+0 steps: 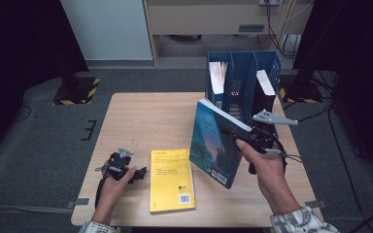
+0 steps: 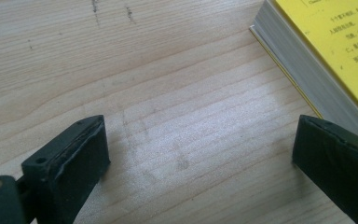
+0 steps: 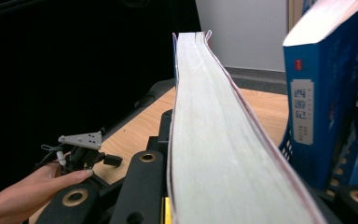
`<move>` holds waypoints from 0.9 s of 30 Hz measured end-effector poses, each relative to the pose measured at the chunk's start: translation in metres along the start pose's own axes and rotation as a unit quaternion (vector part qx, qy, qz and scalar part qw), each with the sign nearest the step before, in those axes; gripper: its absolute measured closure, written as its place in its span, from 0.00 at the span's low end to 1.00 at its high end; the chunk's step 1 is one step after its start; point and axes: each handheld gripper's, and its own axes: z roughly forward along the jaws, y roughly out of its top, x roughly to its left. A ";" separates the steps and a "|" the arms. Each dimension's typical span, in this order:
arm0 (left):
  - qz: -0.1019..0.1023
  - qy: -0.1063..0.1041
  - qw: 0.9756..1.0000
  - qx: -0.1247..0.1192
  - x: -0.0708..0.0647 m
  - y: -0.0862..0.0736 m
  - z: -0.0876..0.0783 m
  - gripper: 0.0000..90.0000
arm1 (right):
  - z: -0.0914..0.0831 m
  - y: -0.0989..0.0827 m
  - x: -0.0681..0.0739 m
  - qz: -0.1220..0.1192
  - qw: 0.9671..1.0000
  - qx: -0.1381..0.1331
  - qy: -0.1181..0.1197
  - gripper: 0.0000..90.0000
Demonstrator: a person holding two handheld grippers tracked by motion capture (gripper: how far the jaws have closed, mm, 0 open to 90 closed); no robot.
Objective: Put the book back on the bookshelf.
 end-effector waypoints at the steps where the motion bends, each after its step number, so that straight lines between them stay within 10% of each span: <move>1: 0.000 0.000 1.000 -0.001 0.000 0.000 0.000 0.03 | -0.003 0.000 0.000 0.001 1.000 0.000 0.000 0.82; 27: 0.004 -0.002 1.000 -0.023 -0.001 -0.005 0.003 0.00 | -0.070 0.031 -0.032 0.014 0.997 -0.049 -0.064 0.82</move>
